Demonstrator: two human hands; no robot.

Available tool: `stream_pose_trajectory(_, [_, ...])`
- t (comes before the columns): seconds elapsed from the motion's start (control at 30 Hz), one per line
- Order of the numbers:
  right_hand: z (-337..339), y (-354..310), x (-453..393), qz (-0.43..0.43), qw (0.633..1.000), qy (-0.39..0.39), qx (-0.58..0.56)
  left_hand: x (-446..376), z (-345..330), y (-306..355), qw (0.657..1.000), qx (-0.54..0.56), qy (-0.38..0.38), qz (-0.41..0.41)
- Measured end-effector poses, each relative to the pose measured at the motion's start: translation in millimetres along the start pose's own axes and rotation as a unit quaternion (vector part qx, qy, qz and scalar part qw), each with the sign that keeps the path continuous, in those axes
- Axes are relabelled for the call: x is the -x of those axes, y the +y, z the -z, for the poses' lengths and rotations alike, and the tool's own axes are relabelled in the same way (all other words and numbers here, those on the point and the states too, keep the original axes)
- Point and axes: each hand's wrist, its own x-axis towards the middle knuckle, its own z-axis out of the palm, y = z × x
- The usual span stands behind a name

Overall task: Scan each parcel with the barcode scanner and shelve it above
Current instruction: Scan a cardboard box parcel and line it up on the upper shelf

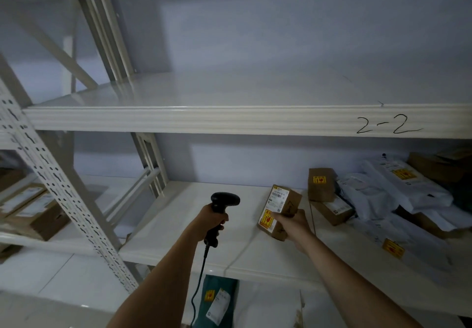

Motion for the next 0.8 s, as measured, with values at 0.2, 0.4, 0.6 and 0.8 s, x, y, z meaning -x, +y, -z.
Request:
stream_pose_trajectory(0.2, [-15, -6, -10, -0.020, 0.999, -0.018, -0.035, -4, 21, 24, 0.997, -0.049, 0.008, 0.058])
stream_pose_trajectory(0.4, [-30, -6, -17, -0.041, 0.998, -0.032, -0.041, -26, 32, 15, 0.995, -0.009, 0.047, 0.088])
stream_pose_trajectory(0.6, [-54, -7, -19, -0.066, 0.996, -0.031, -0.058, -41, 36, -31, 0.989, 0.004, 0.112, 0.097])
stream_pose_trajectory(0.8, [-100, -5, -12, -0.076, 0.996, -0.042, -0.029, -47, 61, -63, 0.984, -0.047, 0.134, 0.104])
